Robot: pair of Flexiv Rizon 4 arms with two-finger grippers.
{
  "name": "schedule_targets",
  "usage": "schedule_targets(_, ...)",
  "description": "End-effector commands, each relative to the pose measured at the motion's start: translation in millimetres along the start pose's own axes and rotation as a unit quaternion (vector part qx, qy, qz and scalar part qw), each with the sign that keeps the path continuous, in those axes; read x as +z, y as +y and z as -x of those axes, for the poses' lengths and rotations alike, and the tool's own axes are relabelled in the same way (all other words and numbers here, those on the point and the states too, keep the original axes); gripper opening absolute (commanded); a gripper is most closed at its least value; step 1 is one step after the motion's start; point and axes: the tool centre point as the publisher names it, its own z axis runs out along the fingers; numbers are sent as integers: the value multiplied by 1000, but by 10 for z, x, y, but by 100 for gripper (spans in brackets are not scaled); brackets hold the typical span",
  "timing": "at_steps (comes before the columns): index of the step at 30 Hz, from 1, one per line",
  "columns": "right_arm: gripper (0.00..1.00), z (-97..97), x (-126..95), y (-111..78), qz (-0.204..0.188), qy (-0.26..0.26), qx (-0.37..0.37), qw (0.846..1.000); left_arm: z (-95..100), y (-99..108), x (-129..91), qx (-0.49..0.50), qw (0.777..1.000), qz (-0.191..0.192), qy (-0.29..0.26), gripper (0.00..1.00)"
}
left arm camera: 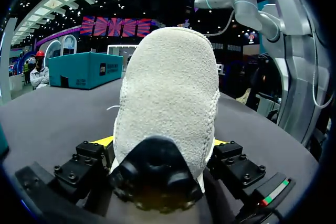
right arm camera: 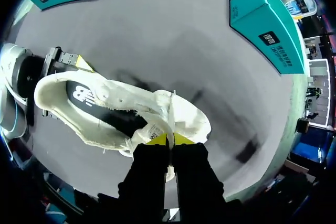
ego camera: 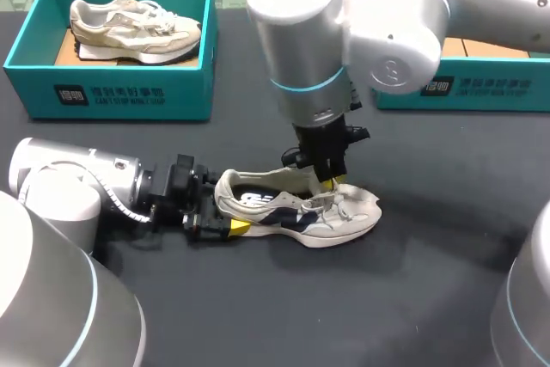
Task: Take the shoe out of the shoebox, open the shoe tongue, remove and reinsert the insole, then place the shoe into the shoebox
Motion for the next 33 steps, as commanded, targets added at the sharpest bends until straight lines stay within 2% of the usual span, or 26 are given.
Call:
schedule_targets(1, 0, 295, 71, -85, 13, 152, -13, 988, 3, 20, 11, 0, 1000, 1, -1, 0)
schedule_targets(14, 0, 601, 357, -138, 19, 212, -42, 976, 3, 20, 11, 0, 1000, 1, -1, 0)
schedule_targets(25, 0, 690, 589, -148, 43, 249, -50, 966, 3, 20, 11, 0, 1000, 1, -1, 0)
schedule_targets(33, 0, 692, 723, -180, 41, 266, -52, 962, 3, 20, 11, 0, 1000, 1, -1, 0)
